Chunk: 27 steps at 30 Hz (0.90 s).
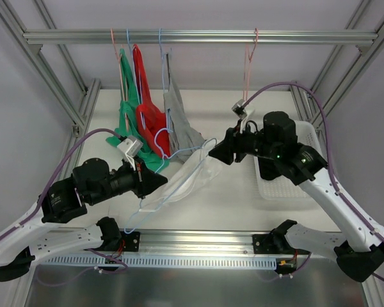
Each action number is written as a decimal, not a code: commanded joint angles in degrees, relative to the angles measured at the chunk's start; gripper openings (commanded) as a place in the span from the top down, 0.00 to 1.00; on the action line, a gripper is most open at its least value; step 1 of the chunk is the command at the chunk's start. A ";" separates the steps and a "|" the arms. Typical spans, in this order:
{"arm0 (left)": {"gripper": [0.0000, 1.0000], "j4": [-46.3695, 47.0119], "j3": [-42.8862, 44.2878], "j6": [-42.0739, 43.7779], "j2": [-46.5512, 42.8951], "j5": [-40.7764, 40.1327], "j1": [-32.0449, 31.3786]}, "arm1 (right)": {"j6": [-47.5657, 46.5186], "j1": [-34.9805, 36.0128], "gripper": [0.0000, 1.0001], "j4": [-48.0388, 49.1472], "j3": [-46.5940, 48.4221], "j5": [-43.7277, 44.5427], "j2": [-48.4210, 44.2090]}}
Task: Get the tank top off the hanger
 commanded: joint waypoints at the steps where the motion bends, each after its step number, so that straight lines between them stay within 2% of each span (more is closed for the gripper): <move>1: 1.00 2.19 -0.05 -3.50 -0.46 3.61 -0.55 | -1.36 3.91 0.52 5.41 1.65 1.96 2.03; 15: 1.00 2.10 1.62 -2.71 -0.28 3.79 -0.55 | -3.55 7.52 0.51 5.41 0.16 10.22 7.66; 18: 1.00 2.02 1.44 -2.71 -0.28 3.70 -0.55 | -3.99 7.52 0.57 5.41 0.16 10.40 8.19; 19: 1.00 2.10 1.36 -2.63 -0.19 3.70 -0.46 | -4.08 7.61 0.68 5.41 0.16 10.57 8.36; 21: 1.00 2.02 1.27 -2.62 -0.37 3.62 -0.55 | -4.17 7.52 0.75 5.41 -0.10 11.28 8.45; 23: 1.00 2.02 1.36 -2.62 -0.72 3.79 -0.55 | -4.17 7.61 0.75 5.41 -0.36 11.54 8.45; 27: 1.00 2.02 1.62 -2.45 -1.16 3.70 -0.55 | -3.99 7.52 0.84 5.50 -0.54 11.11 8.89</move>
